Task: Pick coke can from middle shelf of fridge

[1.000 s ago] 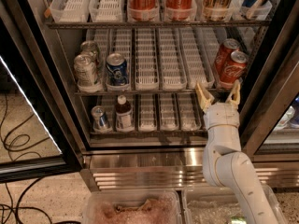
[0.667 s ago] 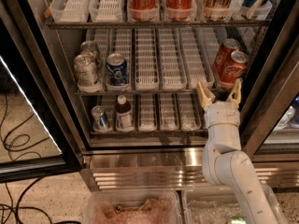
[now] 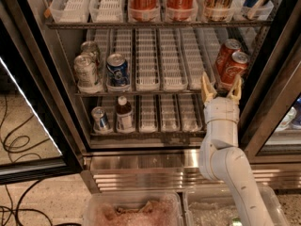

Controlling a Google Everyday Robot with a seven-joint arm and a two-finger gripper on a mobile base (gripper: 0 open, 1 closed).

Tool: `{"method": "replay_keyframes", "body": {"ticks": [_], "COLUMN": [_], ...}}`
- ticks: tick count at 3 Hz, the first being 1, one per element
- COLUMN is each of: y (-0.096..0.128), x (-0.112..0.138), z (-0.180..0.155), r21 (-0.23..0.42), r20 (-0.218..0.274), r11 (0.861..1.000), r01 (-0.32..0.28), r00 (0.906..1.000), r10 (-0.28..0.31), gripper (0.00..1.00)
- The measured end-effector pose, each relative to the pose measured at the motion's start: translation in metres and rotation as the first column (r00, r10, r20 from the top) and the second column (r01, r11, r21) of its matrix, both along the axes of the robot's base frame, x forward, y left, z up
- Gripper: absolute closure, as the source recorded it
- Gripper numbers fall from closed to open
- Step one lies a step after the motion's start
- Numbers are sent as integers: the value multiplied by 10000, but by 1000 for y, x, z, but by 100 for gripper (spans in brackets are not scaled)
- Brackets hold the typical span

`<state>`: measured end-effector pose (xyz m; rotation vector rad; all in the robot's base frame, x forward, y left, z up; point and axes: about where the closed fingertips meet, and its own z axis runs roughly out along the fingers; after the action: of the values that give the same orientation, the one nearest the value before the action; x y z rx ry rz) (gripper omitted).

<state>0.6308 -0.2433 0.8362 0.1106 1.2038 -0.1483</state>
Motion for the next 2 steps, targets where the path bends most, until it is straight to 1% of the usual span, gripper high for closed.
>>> {"method": "replay_keyframes", "body": {"ticks": [1, 2], "y": [0, 0], "x": [0, 0], "z": [0, 0], "r21": [0, 1], "r20": [0, 0], "r11": [10000, 10000], "r01": [0, 3], "r00": [10000, 10000], "r10": [0, -3], "gripper": [26, 28]}}
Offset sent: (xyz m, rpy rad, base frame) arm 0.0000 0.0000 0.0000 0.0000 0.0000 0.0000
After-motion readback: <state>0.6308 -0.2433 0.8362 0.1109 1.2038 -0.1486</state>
